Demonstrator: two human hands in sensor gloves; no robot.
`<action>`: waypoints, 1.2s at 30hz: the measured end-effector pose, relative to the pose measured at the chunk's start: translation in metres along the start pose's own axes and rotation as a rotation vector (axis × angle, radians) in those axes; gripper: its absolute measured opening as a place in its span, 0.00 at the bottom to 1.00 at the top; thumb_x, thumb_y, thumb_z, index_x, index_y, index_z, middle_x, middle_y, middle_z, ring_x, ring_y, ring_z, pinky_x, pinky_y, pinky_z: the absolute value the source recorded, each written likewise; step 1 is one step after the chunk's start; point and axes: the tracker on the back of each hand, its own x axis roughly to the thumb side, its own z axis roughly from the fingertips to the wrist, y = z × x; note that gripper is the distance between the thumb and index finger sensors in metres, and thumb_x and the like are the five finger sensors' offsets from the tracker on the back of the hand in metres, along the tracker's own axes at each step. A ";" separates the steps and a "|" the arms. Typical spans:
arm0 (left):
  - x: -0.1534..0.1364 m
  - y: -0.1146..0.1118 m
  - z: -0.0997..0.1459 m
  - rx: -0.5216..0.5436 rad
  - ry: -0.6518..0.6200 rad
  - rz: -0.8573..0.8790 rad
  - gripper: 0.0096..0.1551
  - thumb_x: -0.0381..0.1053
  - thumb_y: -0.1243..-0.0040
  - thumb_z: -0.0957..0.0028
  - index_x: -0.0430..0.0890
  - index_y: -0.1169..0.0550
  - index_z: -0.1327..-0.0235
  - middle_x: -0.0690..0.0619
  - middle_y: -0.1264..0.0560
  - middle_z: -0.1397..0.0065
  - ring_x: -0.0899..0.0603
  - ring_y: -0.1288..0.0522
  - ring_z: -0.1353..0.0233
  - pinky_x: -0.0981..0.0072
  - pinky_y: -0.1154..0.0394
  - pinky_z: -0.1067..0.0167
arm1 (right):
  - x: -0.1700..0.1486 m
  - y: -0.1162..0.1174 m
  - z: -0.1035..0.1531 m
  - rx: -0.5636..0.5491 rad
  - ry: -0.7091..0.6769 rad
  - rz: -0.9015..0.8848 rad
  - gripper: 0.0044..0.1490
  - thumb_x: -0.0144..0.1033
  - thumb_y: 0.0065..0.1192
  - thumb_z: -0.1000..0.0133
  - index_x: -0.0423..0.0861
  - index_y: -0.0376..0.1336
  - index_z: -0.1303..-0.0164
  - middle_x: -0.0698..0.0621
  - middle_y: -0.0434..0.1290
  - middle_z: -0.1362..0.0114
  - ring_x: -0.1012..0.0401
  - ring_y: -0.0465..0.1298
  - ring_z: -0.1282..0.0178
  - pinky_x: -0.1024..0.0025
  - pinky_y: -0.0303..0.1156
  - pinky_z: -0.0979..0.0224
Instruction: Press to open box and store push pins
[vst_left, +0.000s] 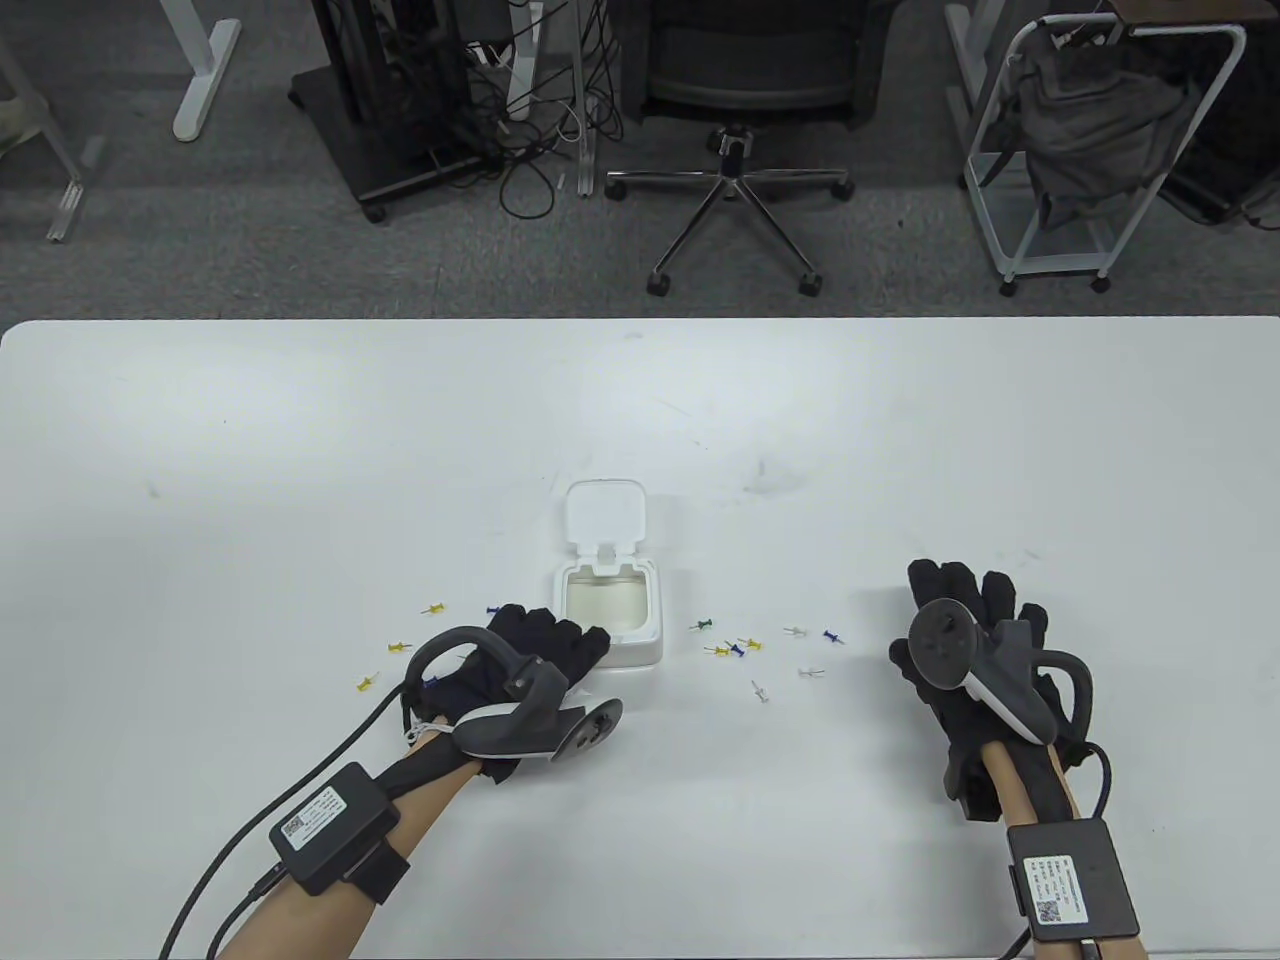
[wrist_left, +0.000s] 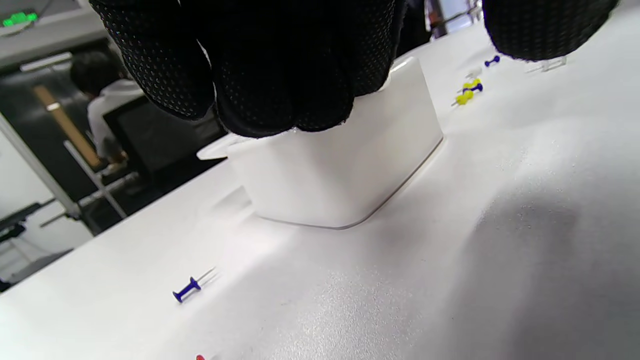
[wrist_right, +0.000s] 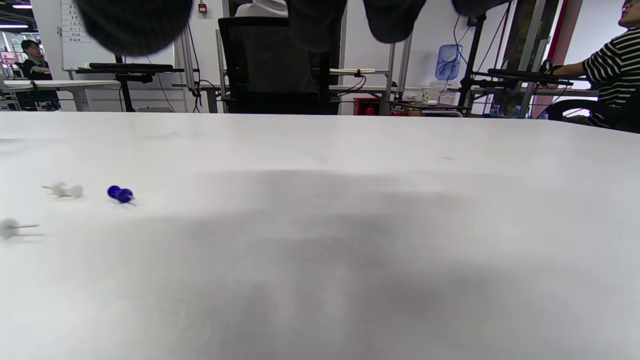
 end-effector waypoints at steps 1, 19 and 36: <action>-0.003 0.001 0.000 -0.015 -0.006 0.007 0.43 0.75 0.50 0.52 0.57 0.31 0.23 0.61 0.24 0.28 0.47 0.20 0.32 0.46 0.26 0.25 | 0.000 0.000 0.000 -0.004 -0.001 -0.001 0.48 0.56 0.50 0.49 0.57 0.36 0.23 0.46 0.46 0.10 0.37 0.46 0.13 0.30 0.44 0.21; -0.091 -0.034 -0.015 -0.081 0.268 0.182 0.40 0.69 0.43 0.51 0.58 0.30 0.24 0.60 0.26 0.22 0.48 0.21 0.26 0.49 0.25 0.26 | 0.001 0.000 0.000 0.008 -0.008 -0.006 0.48 0.56 0.50 0.49 0.56 0.36 0.23 0.45 0.47 0.10 0.37 0.47 0.13 0.29 0.44 0.21; -0.084 -0.077 -0.036 -0.163 0.303 0.011 0.23 0.62 0.36 0.53 0.62 0.18 0.45 0.65 0.16 0.41 0.54 0.14 0.47 0.55 0.18 0.33 | 0.003 0.001 0.000 0.016 -0.017 -0.015 0.49 0.57 0.49 0.49 0.55 0.36 0.23 0.46 0.48 0.10 0.37 0.48 0.13 0.29 0.45 0.21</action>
